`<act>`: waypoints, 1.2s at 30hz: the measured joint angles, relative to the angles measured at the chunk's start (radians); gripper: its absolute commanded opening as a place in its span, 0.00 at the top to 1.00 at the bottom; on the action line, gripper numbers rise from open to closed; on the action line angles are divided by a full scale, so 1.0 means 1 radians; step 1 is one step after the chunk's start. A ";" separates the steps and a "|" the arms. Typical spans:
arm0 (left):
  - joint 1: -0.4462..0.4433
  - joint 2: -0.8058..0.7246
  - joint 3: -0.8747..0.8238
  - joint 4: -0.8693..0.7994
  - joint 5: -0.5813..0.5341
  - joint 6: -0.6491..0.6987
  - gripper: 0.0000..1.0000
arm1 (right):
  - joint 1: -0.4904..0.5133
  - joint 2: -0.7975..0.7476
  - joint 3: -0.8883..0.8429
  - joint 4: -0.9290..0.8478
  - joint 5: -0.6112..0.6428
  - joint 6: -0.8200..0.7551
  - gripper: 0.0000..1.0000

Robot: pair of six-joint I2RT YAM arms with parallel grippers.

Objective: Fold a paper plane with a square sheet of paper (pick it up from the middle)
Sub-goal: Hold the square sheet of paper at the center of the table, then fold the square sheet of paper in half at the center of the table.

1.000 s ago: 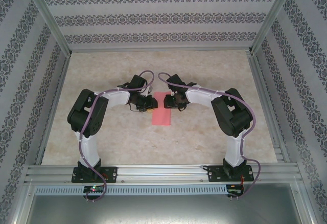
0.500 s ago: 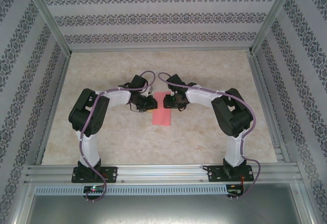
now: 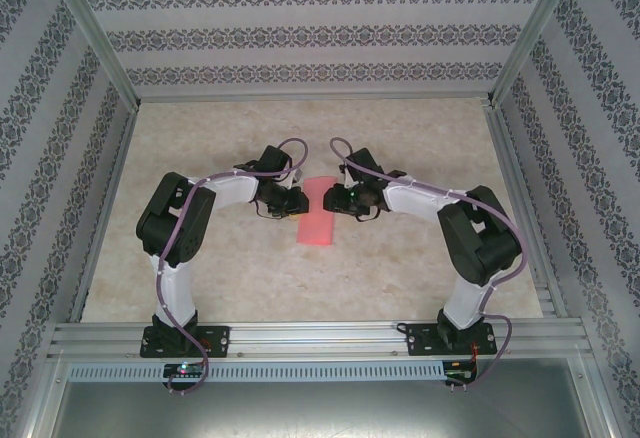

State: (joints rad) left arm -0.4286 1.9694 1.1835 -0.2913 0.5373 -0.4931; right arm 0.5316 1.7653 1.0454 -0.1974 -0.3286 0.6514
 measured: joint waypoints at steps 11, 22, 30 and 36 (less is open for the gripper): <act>-0.004 0.000 0.002 -0.005 -0.016 0.019 0.76 | -0.019 0.090 -0.053 0.274 -0.178 0.151 0.78; -0.009 0.000 0.006 -0.012 -0.029 0.026 0.77 | -0.047 0.145 -0.053 0.249 -0.178 0.114 0.78; -0.010 0.002 0.008 -0.015 -0.033 0.027 0.76 | -0.051 0.147 -0.053 0.243 -0.186 0.082 0.81; -0.010 0.004 0.011 -0.017 -0.033 0.027 0.76 | -0.025 0.121 -0.039 0.192 -0.185 0.075 0.80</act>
State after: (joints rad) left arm -0.4385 1.9732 1.1942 -0.3080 0.5045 -0.4664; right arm 0.5064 1.8866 1.0061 -0.0059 -0.5137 0.7265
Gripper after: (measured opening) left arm 0.235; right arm 0.197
